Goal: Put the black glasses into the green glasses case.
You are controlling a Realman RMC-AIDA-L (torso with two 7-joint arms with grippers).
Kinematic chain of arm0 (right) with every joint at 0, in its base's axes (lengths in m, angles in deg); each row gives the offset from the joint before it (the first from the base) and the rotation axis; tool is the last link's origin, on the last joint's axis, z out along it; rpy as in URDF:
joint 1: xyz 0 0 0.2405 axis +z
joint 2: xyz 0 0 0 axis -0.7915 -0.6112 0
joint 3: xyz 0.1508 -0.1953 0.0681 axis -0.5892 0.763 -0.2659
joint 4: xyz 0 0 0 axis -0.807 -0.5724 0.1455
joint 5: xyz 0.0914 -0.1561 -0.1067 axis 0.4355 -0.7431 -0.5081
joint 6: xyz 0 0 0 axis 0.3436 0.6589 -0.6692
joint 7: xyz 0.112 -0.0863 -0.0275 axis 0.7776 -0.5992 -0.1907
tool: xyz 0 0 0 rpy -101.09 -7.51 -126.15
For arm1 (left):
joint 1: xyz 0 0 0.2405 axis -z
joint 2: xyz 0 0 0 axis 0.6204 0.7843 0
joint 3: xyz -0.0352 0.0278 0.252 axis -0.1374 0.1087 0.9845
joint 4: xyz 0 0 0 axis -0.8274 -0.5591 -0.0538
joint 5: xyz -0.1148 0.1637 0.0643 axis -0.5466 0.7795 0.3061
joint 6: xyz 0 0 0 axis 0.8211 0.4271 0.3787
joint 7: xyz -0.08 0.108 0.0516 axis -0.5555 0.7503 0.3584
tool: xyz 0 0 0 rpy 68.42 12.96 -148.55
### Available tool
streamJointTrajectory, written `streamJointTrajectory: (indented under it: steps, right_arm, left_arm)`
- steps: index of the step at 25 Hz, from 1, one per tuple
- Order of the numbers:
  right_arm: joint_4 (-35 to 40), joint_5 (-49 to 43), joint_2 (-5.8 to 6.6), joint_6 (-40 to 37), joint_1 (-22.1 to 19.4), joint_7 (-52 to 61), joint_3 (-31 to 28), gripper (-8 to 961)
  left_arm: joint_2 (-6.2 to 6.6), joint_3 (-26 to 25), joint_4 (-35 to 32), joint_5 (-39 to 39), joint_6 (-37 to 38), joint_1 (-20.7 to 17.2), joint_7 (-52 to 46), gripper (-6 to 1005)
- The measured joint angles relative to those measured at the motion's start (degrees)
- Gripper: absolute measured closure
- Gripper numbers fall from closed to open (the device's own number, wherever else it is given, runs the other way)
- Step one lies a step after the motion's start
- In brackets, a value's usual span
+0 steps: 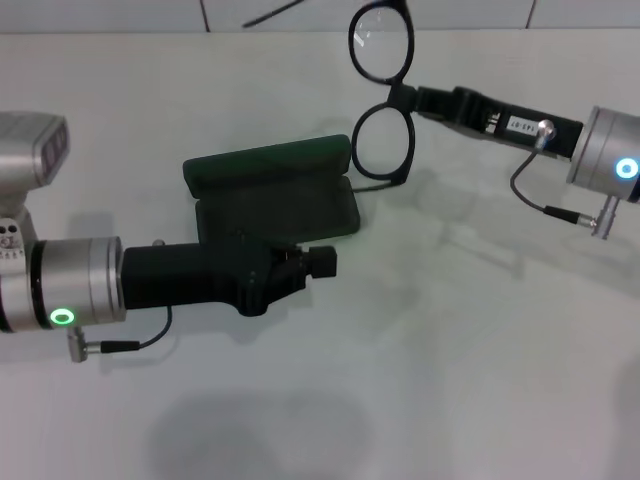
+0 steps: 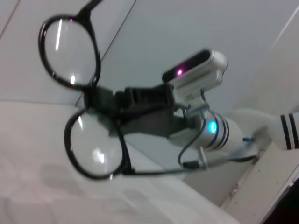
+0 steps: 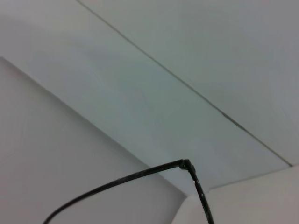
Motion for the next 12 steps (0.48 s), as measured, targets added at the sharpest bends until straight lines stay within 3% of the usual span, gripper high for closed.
streamJointTrajectory:
  steps: [3, 12]
  right_arm:
    - [0.0, 0.0, -0.01, 1.2, 0.2, -0.7, 2.5, 898]
    - [0.5, 0.1, -0.01, 3.4, 0.5, -4.0, 5.2, 898]
  left_arm:
    - [0.06, 0.0, 0.0, -0.4, 0.0, 0.5, 0.2, 987]
    - [0.54, 0.4, 0.1, -0.4, 0.9, 1.8, -0.4, 1000]
